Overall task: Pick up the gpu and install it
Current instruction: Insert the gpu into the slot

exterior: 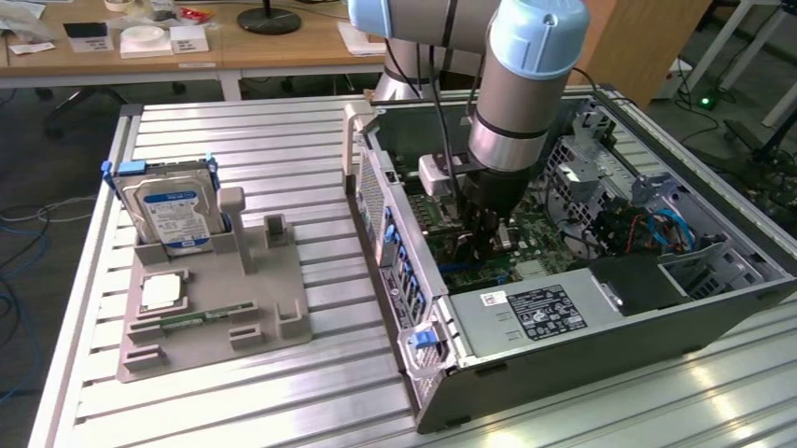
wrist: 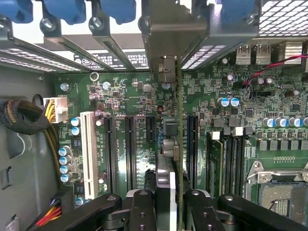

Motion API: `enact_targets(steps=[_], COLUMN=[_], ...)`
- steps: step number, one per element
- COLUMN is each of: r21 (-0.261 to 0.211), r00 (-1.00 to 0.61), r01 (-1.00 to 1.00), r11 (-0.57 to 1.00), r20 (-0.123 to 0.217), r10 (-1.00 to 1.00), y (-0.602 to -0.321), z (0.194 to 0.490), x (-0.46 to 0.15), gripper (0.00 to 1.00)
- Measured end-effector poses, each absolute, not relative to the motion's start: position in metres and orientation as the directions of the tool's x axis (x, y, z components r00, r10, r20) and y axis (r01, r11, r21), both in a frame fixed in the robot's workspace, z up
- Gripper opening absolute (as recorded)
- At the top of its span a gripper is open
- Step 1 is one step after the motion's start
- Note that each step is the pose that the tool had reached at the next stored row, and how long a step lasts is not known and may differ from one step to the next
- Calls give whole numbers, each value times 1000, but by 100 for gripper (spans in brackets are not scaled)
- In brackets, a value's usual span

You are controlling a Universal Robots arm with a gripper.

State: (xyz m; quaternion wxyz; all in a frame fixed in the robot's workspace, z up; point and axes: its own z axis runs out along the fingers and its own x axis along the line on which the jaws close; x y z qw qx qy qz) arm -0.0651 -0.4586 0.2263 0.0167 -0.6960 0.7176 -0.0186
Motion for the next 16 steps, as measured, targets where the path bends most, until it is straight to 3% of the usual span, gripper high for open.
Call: enact_targets(steps=[16], r21=[-50], r00=[-30], r01=[-998], r11=[30], r20=[2], r10=[-1000], y=[-457], z=[223], x=[-67], gripper=[28])
